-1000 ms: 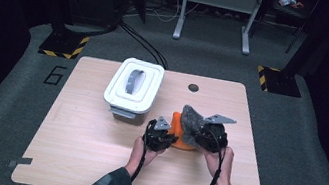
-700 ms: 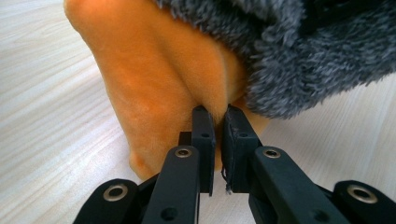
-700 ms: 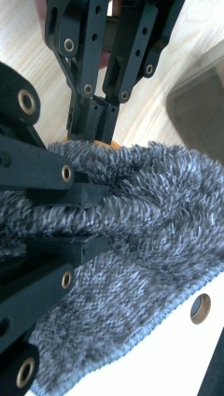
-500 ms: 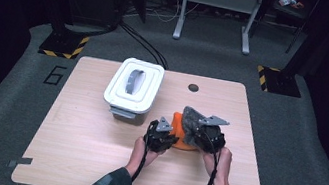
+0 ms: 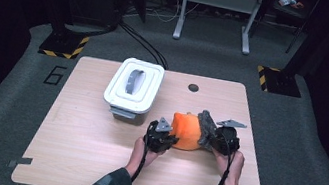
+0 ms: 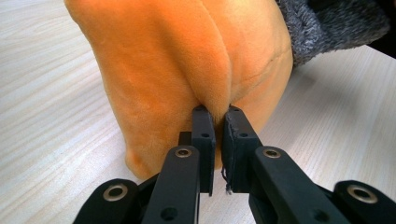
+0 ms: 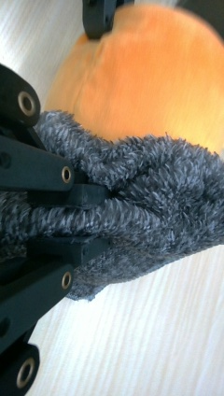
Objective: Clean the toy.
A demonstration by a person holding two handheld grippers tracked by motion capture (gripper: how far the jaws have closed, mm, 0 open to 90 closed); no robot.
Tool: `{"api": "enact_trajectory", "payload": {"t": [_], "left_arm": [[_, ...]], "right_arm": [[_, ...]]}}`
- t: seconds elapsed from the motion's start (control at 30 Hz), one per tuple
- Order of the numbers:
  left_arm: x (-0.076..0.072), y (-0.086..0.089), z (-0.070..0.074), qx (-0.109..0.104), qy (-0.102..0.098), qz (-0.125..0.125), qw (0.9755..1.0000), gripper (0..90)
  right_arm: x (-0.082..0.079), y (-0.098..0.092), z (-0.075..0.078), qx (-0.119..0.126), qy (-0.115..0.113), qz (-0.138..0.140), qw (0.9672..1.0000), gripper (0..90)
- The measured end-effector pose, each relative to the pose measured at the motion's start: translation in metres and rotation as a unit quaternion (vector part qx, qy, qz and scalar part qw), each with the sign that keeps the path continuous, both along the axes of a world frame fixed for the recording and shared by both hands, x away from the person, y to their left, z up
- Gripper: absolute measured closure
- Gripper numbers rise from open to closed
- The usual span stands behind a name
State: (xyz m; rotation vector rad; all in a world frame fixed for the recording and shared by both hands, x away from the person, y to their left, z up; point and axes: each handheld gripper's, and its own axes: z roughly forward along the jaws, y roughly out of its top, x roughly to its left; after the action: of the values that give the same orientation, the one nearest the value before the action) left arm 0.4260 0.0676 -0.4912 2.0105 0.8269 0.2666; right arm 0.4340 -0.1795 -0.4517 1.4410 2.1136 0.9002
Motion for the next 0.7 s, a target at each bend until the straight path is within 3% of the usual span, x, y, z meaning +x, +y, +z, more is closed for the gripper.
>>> {"api": "enact_trajectory", "payload": {"t": [0.2,0.53,0.7], "left_arm": [[0.0,0.0,0.0,-0.002,0.001,0.0,1.0,84.3],[0.002,0.001,-0.001,-0.005,0.002,0.004,1.0,84.2],[0.002,0.003,-0.001,-0.005,0.004,0.005,1.0,84.2]], "right_arm": [[0.007,-0.009,-0.013,0.015,0.021,-0.015,0.9996,78.6],[0.02,-0.016,-0.045,0.011,0.059,-0.027,0.9978,78.4],[0.019,-0.017,-0.042,0.015,0.054,-0.028,0.998,78.3]]}}
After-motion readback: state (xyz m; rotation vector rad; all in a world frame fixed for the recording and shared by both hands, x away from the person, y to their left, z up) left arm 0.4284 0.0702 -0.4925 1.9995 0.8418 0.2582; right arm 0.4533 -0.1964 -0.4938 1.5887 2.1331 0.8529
